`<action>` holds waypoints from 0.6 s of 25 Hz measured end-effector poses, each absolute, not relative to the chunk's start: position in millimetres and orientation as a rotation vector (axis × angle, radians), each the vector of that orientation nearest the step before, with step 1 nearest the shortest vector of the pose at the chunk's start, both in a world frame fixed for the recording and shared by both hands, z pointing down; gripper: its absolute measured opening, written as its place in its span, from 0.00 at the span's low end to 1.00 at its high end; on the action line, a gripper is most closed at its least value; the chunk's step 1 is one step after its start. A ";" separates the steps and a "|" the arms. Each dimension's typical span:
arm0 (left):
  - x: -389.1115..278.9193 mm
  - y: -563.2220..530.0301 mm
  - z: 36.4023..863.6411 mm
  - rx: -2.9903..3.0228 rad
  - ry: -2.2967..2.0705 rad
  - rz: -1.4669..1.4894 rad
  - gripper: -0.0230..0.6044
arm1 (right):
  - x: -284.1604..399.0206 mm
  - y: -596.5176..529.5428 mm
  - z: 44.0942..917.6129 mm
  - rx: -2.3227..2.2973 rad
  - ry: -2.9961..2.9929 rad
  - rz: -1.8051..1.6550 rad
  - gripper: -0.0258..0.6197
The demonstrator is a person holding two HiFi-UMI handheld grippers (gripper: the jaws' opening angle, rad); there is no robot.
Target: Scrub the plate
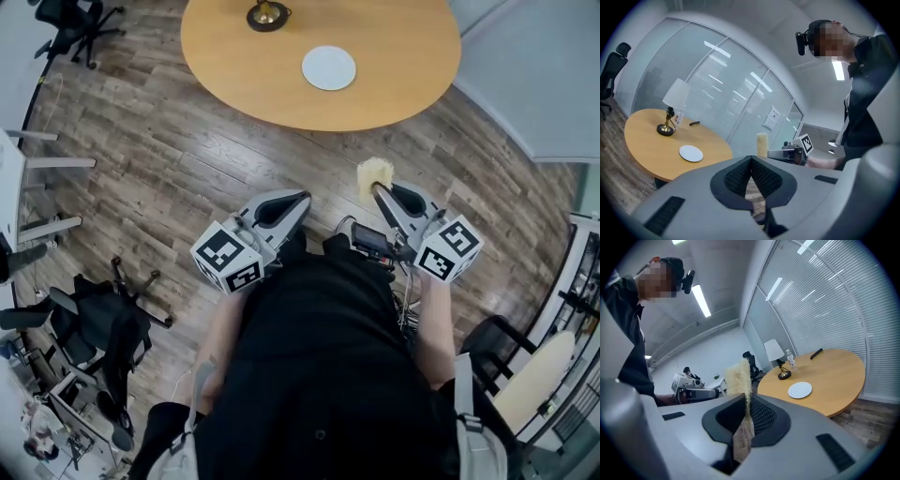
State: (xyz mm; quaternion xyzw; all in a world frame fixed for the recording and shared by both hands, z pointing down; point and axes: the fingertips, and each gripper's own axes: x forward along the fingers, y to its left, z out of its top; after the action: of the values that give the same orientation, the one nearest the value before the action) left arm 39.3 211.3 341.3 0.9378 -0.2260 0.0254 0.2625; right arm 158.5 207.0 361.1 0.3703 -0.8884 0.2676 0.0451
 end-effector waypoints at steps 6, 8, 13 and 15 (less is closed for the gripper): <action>-31.7 191.1 346.4 2.532 -0.623 0.037 0.06 | 94.2 182.6 360.7 1.147 -2.696 0.801 0.09; -52.1 185.1 348.4 2.530 -0.624 0.025 0.06 | 78.3 175.8 360.1 1.167 -2.684 0.799 0.09; -89.6 168.7 350.9 2.529 -0.622 0.008 0.06 | 57.7 163.5 354.9 1.239 -2.637 0.807 0.09; -95.7 161.2 354.0 2.523 -0.626 -0.004 0.06 | 59.1 160.0 354.7 1.252 -2.618 0.810 0.09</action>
State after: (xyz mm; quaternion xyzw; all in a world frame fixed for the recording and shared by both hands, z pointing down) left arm -95.7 161.2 354.0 0.9351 -0.2321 -0.0014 0.2678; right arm 59.1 160.0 354.7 0.4147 -0.8671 0.2683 0.0644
